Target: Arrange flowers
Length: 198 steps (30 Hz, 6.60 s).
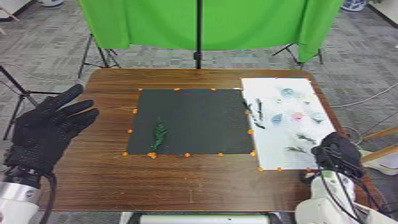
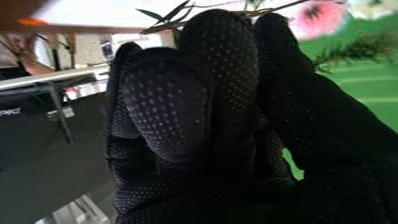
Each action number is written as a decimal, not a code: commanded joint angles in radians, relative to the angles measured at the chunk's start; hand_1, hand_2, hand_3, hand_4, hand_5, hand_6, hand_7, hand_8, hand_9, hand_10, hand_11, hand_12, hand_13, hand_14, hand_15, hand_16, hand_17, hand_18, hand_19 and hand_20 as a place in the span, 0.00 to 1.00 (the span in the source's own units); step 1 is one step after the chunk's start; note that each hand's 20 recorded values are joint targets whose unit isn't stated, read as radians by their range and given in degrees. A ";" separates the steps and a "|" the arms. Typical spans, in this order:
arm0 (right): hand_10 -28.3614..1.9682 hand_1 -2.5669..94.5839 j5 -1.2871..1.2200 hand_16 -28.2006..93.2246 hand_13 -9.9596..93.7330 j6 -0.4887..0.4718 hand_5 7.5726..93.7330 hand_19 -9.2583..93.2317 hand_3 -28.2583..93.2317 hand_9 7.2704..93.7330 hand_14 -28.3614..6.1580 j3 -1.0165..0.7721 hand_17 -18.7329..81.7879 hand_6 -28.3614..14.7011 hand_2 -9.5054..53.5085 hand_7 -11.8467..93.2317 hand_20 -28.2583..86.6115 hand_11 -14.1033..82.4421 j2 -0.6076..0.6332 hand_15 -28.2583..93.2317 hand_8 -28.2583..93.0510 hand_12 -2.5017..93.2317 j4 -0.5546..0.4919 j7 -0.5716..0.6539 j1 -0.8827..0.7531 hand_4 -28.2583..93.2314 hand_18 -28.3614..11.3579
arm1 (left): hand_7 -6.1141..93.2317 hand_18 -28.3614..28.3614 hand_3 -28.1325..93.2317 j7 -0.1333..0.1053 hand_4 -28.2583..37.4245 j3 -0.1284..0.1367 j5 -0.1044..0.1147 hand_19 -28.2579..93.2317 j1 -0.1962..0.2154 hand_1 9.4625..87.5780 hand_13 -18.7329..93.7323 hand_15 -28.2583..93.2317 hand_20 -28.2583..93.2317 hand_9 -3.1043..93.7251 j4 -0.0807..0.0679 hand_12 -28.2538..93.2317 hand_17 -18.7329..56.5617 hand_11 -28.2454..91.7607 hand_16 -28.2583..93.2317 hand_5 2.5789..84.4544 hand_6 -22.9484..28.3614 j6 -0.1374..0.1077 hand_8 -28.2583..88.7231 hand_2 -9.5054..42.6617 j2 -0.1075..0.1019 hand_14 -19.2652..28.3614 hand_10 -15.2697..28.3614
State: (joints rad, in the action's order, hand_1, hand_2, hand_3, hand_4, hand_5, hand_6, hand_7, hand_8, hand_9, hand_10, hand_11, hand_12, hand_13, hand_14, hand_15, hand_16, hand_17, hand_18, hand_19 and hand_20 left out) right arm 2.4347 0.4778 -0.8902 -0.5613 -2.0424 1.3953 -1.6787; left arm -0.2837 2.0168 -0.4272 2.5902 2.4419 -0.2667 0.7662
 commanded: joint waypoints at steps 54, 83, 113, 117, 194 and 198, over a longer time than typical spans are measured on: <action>0.55 0.49 -0.581 0.38 0.96 -0.235 1.00 1.00 0.83 1.00 0.56 0.885 0.57 0.65 0.00 0.33 0.30 0.58 -0.619 0.75 0.28 0.17 0.346 -0.213 1.064 0.02 0.14 | 0.21 0.93 0.87 0.046 0.01 -0.114 -0.027 0.67 -0.274 0.16 0.36 0.66 0.30 0.34 -0.048 0.32 0.10 0.47 0.14 0.39 0.63 0.068 0.16 0.34 -0.150 0.98 0.82; 0.54 0.35 -0.458 0.37 0.95 -0.198 0.90 1.00 0.81 1.00 0.55 0.797 0.57 0.61 0.13 0.27 0.29 0.51 -0.402 0.74 0.13 0.18 0.139 -0.197 0.994 0.03 0.12 | 0.21 0.93 0.87 0.050 0.02 -0.052 -0.044 0.68 -0.196 0.16 0.36 0.66 0.30 0.34 -0.013 0.31 0.10 0.48 0.14 0.39 0.64 0.064 0.16 0.34 -0.112 0.98 0.82; 0.49 0.28 -0.650 0.37 0.93 -0.364 0.87 1.00 0.81 1.00 0.47 0.745 0.55 0.59 0.30 0.22 0.27 0.51 -0.400 0.77 0.13 0.20 0.077 -0.322 0.867 0.06 0.08 | 0.21 0.93 0.87 0.038 0.02 -0.059 -0.037 0.68 -0.185 0.17 0.36 0.66 0.30 0.34 -0.012 0.31 0.10 0.48 0.14 0.40 0.64 0.046 0.16 0.34 -0.111 0.98 0.82; 0.49 0.28 -0.665 0.37 0.93 -0.364 0.88 1.00 0.81 1.00 0.47 0.747 0.55 0.59 0.30 0.23 0.27 0.52 -0.411 0.77 0.13 0.20 0.077 -0.344 0.879 0.06 0.08 | 0.21 0.93 0.87 0.039 0.02 -0.061 -0.037 0.68 -0.192 0.17 0.36 0.66 0.30 0.34 -0.015 0.31 0.10 0.48 0.14 0.40 0.64 0.050 0.16 0.34 -0.114 0.98 0.82; 0.47 0.23 -0.856 0.36 0.87 -0.422 0.51 0.95 0.84 0.97 0.44 0.812 0.48 0.65 0.38 0.23 0.31 0.54 -0.563 0.83 0.13 0.22 0.277 -0.466 1.080 0.04 0.08 | 0.21 0.93 0.87 0.042 0.02 -0.126 -0.028 0.68 -0.277 0.17 0.36 0.66 0.30 0.34 -0.049 0.31 0.10 0.48 0.14 0.40 0.65 0.063 0.16 0.35 -0.144 0.98 0.83; 0.47 0.23 -0.863 0.36 0.88 -0.378 0.50 0.95 0.84 0.97 0.44 0.784 0.48 0.65 0.38 0.23 0.30 0.54 -0.548 0.83 0.13 0.22 0.249 -0.484 1.052 0.05 0.08 | 0.21 0.93 0.87 0.049 0.02 -0.126 -0.031 0.68 -0.274 0.17 0.36 0.66 0.30 0.34 -0.048 0.31 0.10 0.48 0.14 0.40 0.65 0.065 0.16 0.35 -0.136 0.98 0.82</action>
State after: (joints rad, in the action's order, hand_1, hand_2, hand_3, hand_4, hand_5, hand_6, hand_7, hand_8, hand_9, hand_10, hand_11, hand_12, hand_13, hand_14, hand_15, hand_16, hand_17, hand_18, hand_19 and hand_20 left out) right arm 1.5565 0.0416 -0.0810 -1.1124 -1.7624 0.9175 -0.6141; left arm -0.2526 1.8966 -0.4605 2.3120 2.3999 -0.2068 0.6201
